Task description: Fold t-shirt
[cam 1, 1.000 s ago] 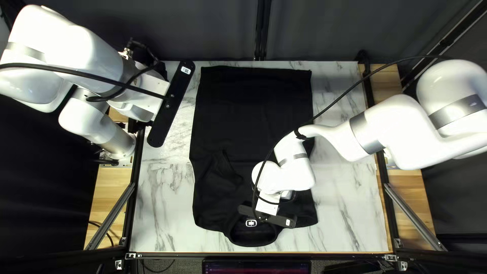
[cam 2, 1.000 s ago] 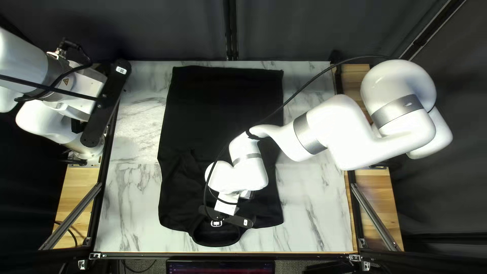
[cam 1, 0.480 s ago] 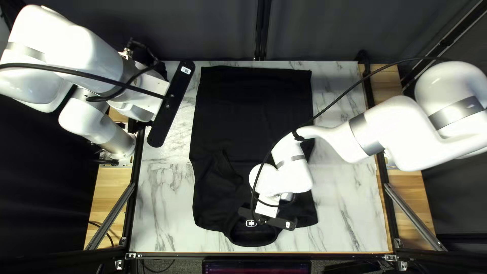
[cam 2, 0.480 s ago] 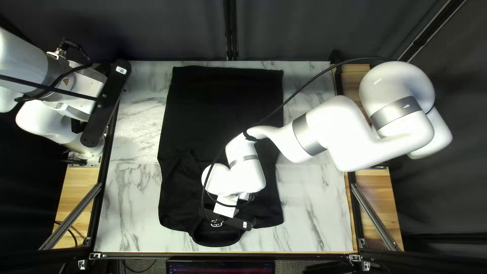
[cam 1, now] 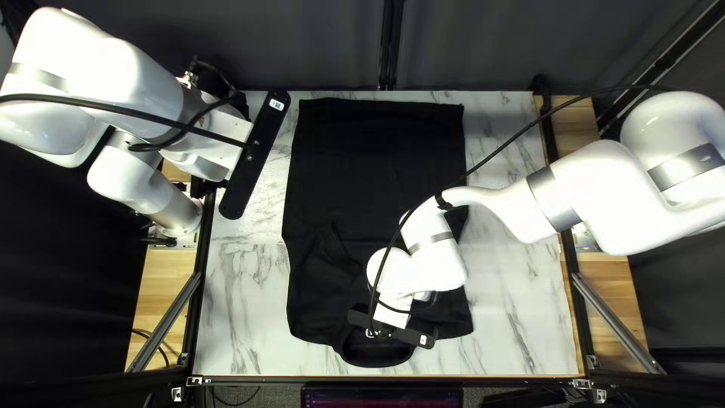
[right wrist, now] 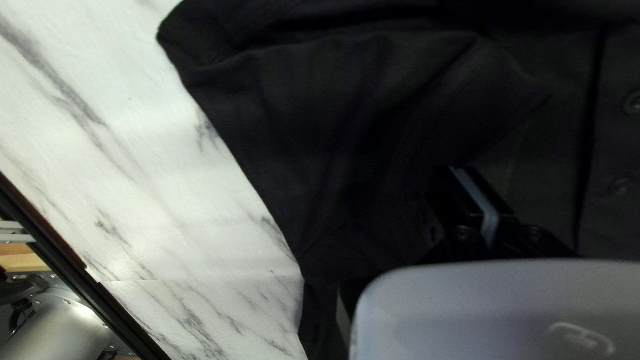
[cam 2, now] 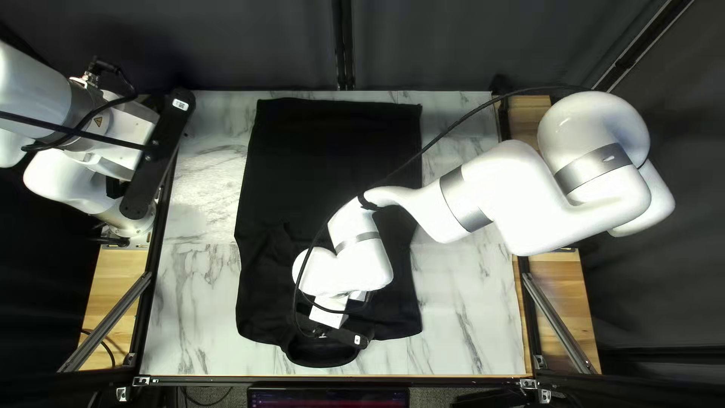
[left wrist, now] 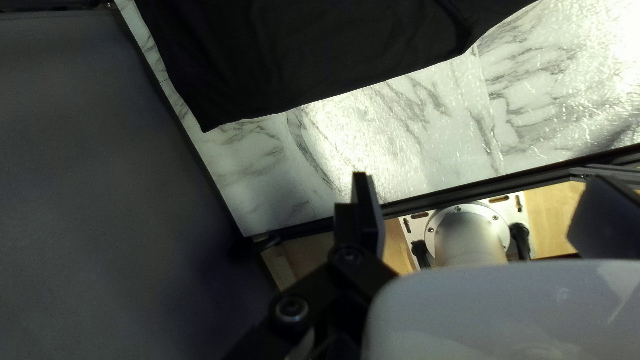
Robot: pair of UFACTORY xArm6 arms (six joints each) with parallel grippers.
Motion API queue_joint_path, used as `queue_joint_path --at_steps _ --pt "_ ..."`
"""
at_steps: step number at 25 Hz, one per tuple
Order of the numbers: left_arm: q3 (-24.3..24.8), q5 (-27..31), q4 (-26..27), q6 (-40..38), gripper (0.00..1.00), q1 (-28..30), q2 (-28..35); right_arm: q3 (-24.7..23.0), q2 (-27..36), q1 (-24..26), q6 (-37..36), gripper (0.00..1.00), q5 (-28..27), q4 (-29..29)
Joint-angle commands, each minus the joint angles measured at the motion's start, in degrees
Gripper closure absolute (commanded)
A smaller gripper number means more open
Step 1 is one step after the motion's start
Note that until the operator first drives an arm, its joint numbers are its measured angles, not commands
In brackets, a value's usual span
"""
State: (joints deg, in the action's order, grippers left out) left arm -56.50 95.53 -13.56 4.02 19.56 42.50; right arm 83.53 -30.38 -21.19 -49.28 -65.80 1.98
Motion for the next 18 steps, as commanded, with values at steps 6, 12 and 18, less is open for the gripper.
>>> queue_joint_path --at_steps 6,12,18 --pt "0.0 0.0 0.0 0.0 0.0 0.0 0.0 -7.84 3.75 -1.15 9.29 0.0 6.59 5.15" --pt "0.0 0.0 0.0 0.0 0.0 0.0 0.0 -14.62 10.16 -1.18 12.55 0.0 9.0 6.29" --pt "0.0 0.0 0.0 0.0 0.0 0.0 0.0 -15.6 10.73 0.27 12.61 0.0 12.27 7.79"
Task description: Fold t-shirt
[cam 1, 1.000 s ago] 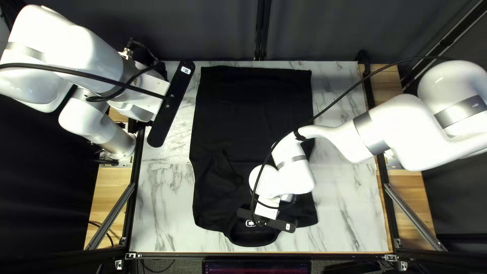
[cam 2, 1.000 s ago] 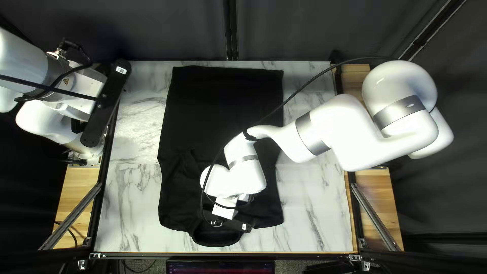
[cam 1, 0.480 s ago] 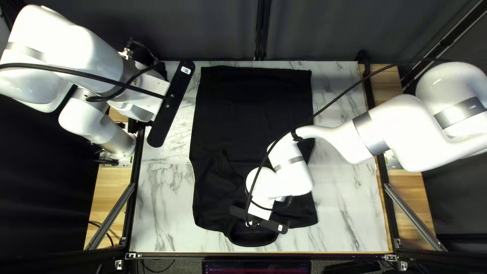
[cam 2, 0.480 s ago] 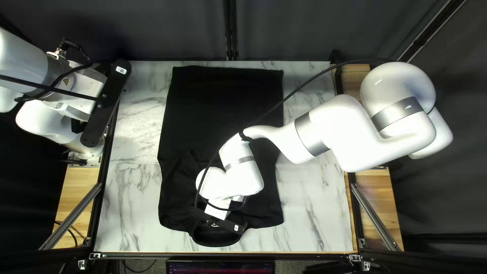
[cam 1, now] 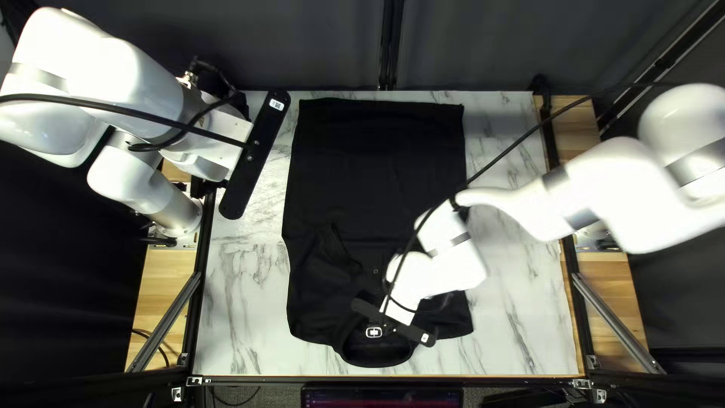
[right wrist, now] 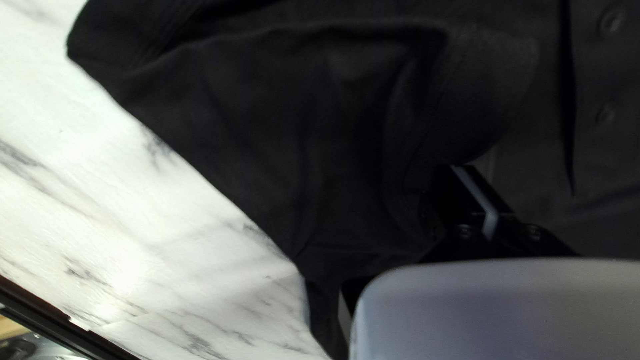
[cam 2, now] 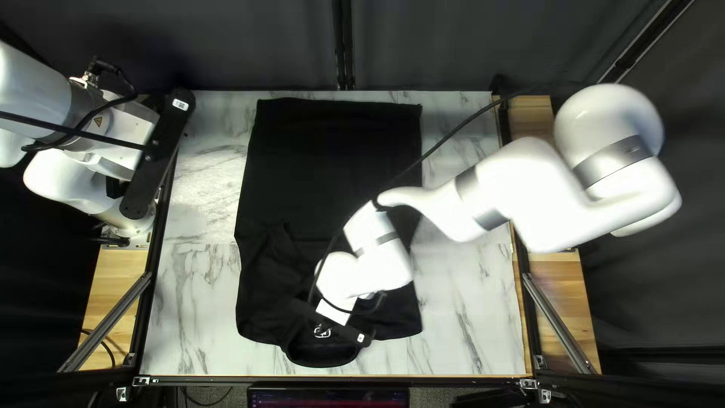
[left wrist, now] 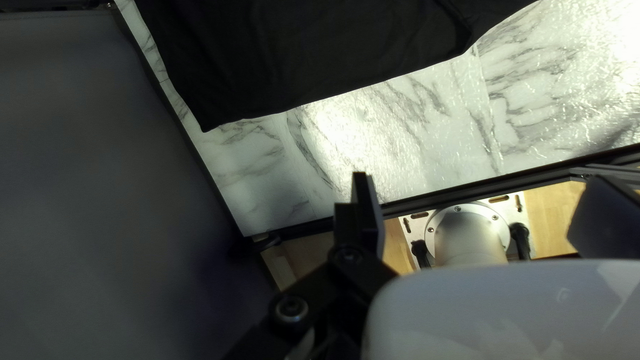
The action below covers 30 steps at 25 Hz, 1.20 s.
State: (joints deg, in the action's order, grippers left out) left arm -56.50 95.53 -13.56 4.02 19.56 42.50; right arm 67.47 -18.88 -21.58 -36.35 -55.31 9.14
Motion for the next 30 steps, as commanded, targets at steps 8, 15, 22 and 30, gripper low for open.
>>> queue_joint_path --at_steps 8,15,22,30 --pt "0.0 0.0 0.0 0.0 0.0 0.0 0.0 1.92 -2.3 1.18 -1.95 0.0 2.11 0.66" --pt "0.0 0.0 0.0 0.0 0.0 0.0 0.0 2.47 -2.96 2.66 3.26 0.0 -3.28 0.7" --pt "0.0 0.0 0.0 0.0 0.0 0.0 0.0 0.33 -2.87 3.02 6.75 0.32 -1.87 0.01" --pt "0.0 0.0 0.0 0.0 0.0 0.0 0.0 -1.01 -4.13 4.0 8.6 0.97 1.25 0.15"
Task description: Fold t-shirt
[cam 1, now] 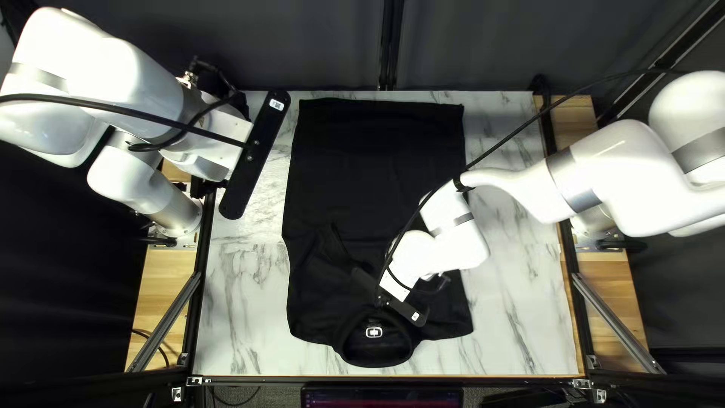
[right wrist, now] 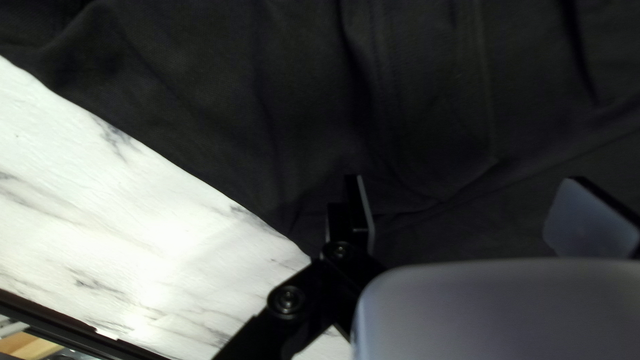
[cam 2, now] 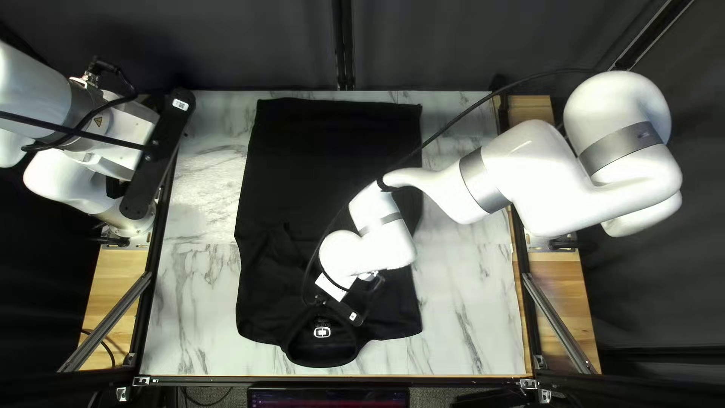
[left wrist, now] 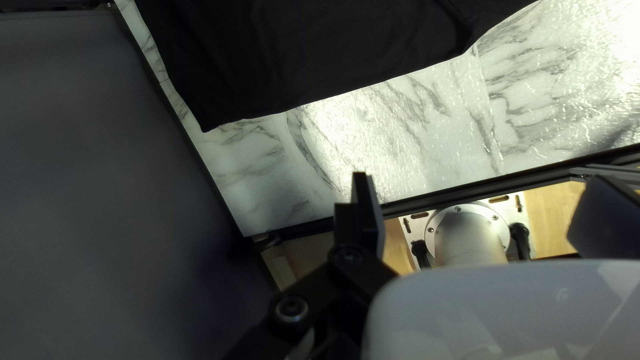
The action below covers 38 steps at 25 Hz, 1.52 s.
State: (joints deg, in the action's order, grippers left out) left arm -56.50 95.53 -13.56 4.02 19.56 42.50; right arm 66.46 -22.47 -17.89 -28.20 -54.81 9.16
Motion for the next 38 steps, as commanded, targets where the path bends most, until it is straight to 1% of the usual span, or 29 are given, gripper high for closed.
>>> queue_joint_path --at_steps 1,5,8,10,11,12,13,14,15,20,24,29,34,37,38 --pt "0.0 0.0 0.0 0.0 0.0 0.0 0.0 -0.03 -0.57 0.36 0.55 0.98 0.89 0.23" --pt "0.0 0.0 0.0 0.0 0.0 0.0 0.0 -0.22 -0.52 0.5 1.06 0.98 1.18 0.72" --pt "0.0 0.0 0.0 0.0 0.0 0.0 0.0 0.6 -0.1 -0.06 2.13 0.99 0.02 1.34" --pt "0.0 0.0 0.0 0.0 0.0 0.0 0.0 1.33 0.0 -0.31 2.74 0.97 -0.78 1.93" --pt "0.0 0.0 0.0 0.0 0.0 0.0 0.0 1.38 0.08 -0.3 2.92 0.95 -0.84 2.23" --pt "0.0 0.0 0.0 0.0 0.0 0.0 0.0 1.39 0.09 -0.24 2.98 0.78 -0.8 2.39" --pt "0.0 0.0 0.0 0.0 0.0 0.0 0.0 1.29 0.1 -0.11 3.02 0.37 -0.61 2.59" --pt "0.0 0.0 0.0 0.0 0.0 0.0 0.0 1.42 -0.22 0.13 2.75 0.3 -0.18 2.75" --pt "0.0 0.0 0.0 0.0 0.0 0.0 0.0 1.65 -0.62 0.33 2.31 0.0 0.26 2.89" --pt "0.0 0.0 0.0 0.0 0.0 0.0 0.0 1.27 -0.72 0.97 -1.7 0.0 1.61 2.26" --pt "0.0 0.0 0.0 0.0 0.0 0.0 0.0 1.69 -0.05 0.29 -2.98 0.0 0.78 1.59" --pt "0.0 0.0 0.0 0.0 0.0 0.0 0.0 4.97 -1.31 -1.51 -3.62 0.0 -0.76 1.4" --pt "0.0 0.0 0.0 0.0 0.0 0.0 0.0 7.25 -3.22 -0.58 -5.13 0.0 -0.97 2.25" --pt "0.0 0.0 0.0 0.0 0.0 0.0 0.0 6.52 -3.16 -0.03 -6.95 0.0 -1.62 1.21" --pt "0.0 0.0 0.0 0.0 0.0 0.0 0.0 6.24 -2.82 0.12 -7.72 0.0 -2.63 0.5"
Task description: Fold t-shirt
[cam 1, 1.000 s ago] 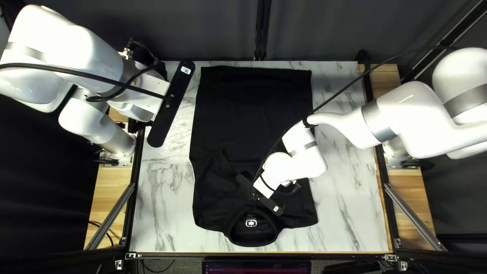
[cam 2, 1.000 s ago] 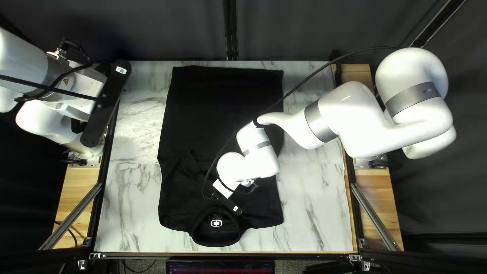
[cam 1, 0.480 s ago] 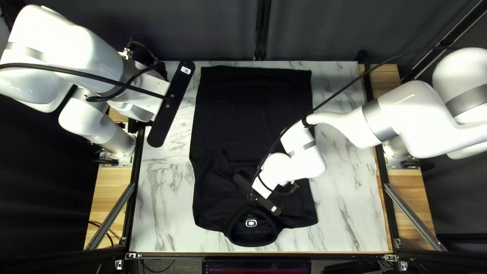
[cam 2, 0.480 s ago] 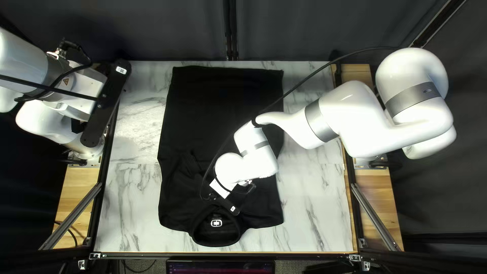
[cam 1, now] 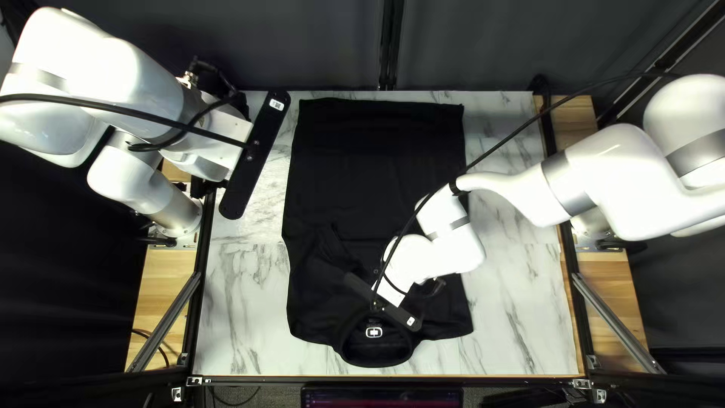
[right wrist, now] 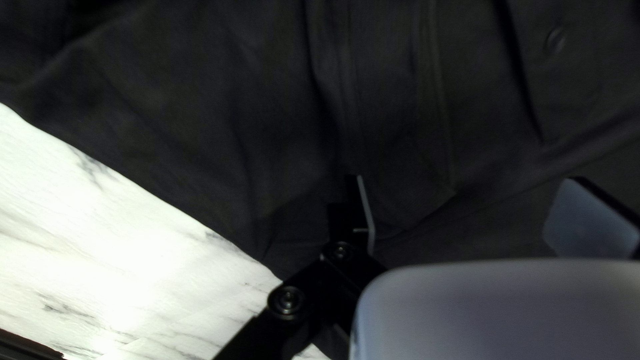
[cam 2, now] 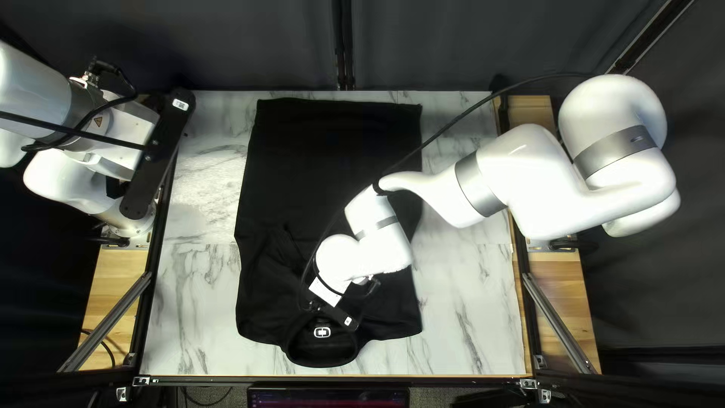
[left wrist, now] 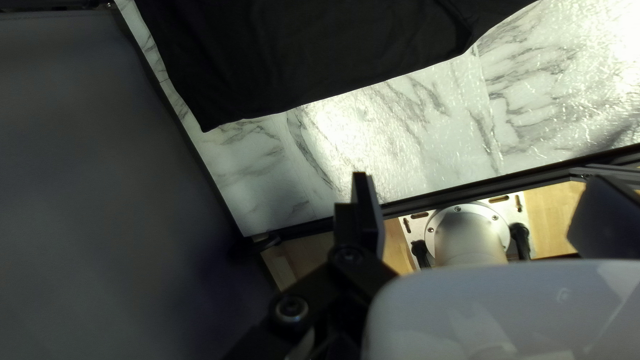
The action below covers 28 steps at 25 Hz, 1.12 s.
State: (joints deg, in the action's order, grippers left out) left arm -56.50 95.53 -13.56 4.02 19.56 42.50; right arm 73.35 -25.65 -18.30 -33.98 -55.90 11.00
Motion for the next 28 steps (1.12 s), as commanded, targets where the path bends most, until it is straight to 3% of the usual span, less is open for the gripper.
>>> queue_joint_path --at_steps 1,4,7,8,9,10,11,15,21,23,25,28 --pt "0.0 0.0 0.0 0.0 0.0 0.0 0.0 -1.07 0.78 0.67 -2.53 0.0 -2.11 -1.88" --pt "0.0 0.0 0.0 0.0 0.0 0.0 0.0 -1.86 1.56 1.41 -4.04 0.06 -3.94 -3.32" --pt "0.0 0.0 0.0 0.0 0.0 0.0 0.0 -1.51 0.97 2.06 -3.06 0.28 -3.73 -3.8" --pt "0.0 0.0 0.0 0.0 0.0 0.0 0.0 -0.99 0.35 2.12 -2.34 0.42 -3.48 -3.84" --pt "0.0 0.0 0.0 0.0 0.0 0.0 0.0 -0.33 -0.43 2.12 -1.62 0.48 -3.31 -3.79" --pt "0.0 0.0 0.0 0.0 0.0 0.0 0.0 0.54 -1.62 2.09 0.22 0.48 -2.81 -3.46" --pt "0.0 0.0 0.0 0.0 0.0 0.0 0.0 0.76 -2.17 2.08 1.65 0.38 -2.23 -3.1" --pt "0.0 0.0 0.0 0.0 0.0 0.0 0.0 -0.41 -1.78 1.9 7.25 0.37 -0.03 -0.99" --pt "0.0 0.0 0.0 0.0 0.0 0.0 0.0 -4.55 0.41 0.82 16.75 0.5 3.47 4.49" --pt "0.0 0.0 0.0 0.0 0.0 0.0 0.0 -5.97 1.09 0.48 19.66 0.61 4.54 6.27" --pt "0.0 0.0 0.0 0.0 0.0 0.0 0.0 -6.35 1.24 0.28 21.37 0.66 4.92 7.17" --pt "0.0 0.0 0.0 0.0 0.0 0.0 0.0 -6.67 1.32 0.24 23.66 0.61 5.65 8.44"
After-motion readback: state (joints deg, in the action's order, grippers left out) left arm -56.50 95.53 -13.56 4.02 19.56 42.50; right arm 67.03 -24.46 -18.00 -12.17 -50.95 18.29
